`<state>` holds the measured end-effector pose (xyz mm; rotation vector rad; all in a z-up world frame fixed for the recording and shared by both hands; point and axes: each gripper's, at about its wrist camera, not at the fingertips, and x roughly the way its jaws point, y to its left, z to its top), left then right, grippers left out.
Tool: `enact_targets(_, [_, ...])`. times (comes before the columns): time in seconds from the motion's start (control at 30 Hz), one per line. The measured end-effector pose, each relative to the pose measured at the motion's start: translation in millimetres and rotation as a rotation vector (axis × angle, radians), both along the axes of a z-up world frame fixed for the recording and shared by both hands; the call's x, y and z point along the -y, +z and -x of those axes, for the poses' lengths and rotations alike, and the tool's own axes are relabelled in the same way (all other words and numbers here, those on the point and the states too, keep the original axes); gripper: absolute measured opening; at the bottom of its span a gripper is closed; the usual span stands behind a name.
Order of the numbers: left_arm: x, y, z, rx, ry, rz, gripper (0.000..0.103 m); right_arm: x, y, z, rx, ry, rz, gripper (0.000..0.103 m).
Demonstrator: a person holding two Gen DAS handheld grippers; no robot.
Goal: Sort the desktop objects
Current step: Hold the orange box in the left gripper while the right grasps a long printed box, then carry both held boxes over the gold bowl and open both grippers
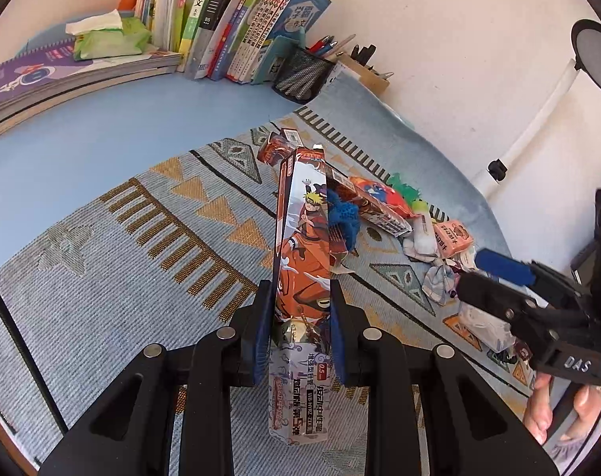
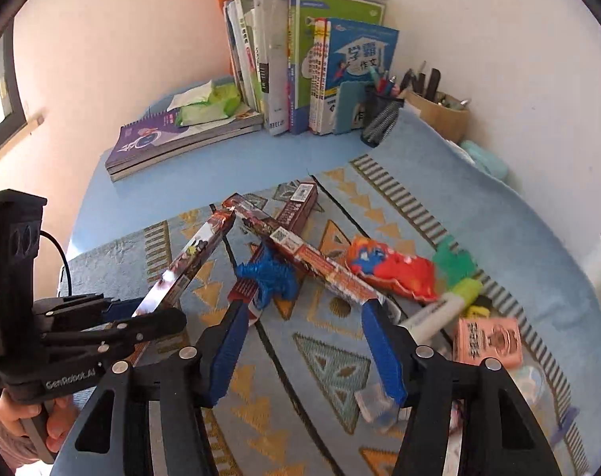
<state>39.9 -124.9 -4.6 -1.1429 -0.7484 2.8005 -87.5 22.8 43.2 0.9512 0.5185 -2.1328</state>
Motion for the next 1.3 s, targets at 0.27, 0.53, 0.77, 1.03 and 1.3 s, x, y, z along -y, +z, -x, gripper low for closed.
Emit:
enact_targets(0.27, [4.1,-4.8,0.7,0.025,0.023,-0.017,0.023,41.0,-26.2,31.8,-0.062,0.15,-0.168,0.028])
enact_targets(0.53, [4.0,-8.1,0.3,0.024,0.016,-0.017,0.023,55.7,-40.8,54.3,-0.032,0.195,-0.273,0.02])
enact_targets(0.77, [5.6,-9.9,0.5,0.027,0.024,-0.021,0.023,28.9,-20.1,40.2,-0.059,0.034,-0.097,0.018])
enact_targets(1.03, [4.7,-9.6,0.5,0.027,0.022,-0.016,0.023,-108.9,53.6,-17.9,0.12,-0.31,0.315,0.018])
enact_targets(1.3, [5.4,-9.3,3.8,0.026,-0.007,-0.009,0.035,-235.4,12.6,-141.2,0.204,-0.671,0.258,0.018])
